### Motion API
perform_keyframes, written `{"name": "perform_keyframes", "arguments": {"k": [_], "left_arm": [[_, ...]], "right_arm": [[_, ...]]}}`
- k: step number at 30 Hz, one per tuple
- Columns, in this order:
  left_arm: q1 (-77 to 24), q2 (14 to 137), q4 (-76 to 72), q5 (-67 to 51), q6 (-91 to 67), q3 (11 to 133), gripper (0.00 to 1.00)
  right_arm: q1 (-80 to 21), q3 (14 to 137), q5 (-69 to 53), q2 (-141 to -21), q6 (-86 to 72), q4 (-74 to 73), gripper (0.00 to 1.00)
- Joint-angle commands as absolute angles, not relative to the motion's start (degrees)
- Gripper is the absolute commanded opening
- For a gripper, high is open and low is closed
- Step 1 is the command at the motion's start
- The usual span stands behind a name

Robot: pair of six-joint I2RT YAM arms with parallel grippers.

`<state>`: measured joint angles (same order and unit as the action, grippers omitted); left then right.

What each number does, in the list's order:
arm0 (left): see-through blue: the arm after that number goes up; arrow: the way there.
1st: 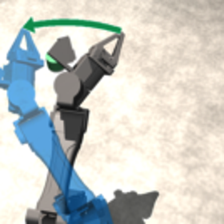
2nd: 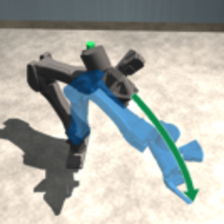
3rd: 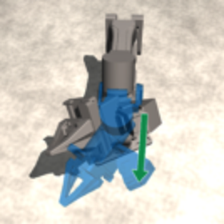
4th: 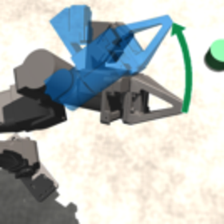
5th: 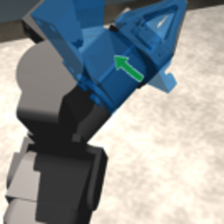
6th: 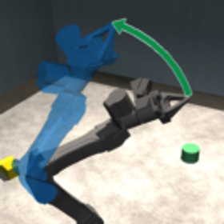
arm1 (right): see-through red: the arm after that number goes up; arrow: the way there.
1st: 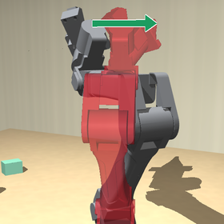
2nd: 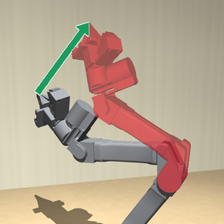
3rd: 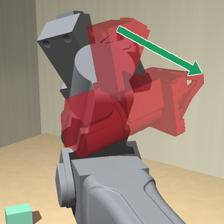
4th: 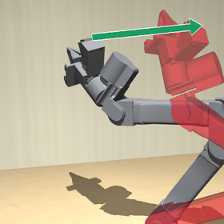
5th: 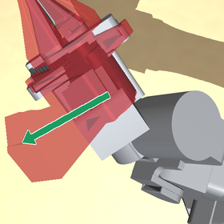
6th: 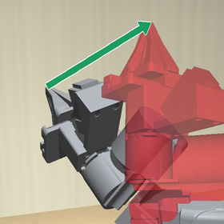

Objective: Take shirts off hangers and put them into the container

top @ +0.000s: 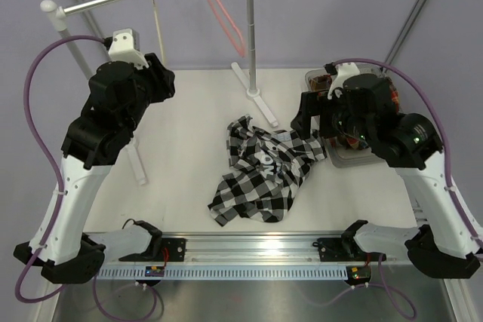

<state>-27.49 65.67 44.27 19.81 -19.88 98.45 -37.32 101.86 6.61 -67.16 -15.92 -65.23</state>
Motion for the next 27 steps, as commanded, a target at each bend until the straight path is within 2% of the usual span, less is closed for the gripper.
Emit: {"name": "perform_keyframes", "arguments": {"k": [1, 8, 13, 27], "left_arm": [[-27.69, 63.46, 39.38, 19.69, -21.27, 95.03, 0.48], [-27.77, 61.0, 37.26, 17.93, -23.46, 89.39, 0.66], [-27.69, 58.37, 36.65, 14.77, -27.67, 85.79, 0.71], [-27.77, 47.29, 40.87, 6.77, -35.86, 79.72, 0.72]], "right_arm": [[-37.18, 97.67, 2.82, -68.9, -17.75, -62.41, 0.99], [-37.26, 87.72, 0.62, -74.17, -22.14, -56.35, 0.99], [-37.27, 84.29, 0.68, -83.21, -20.66, -54.49, 0.99], [-34.9, 83.5, 11.69, -101.16, -14.68, -54.76, 0.99]]}}
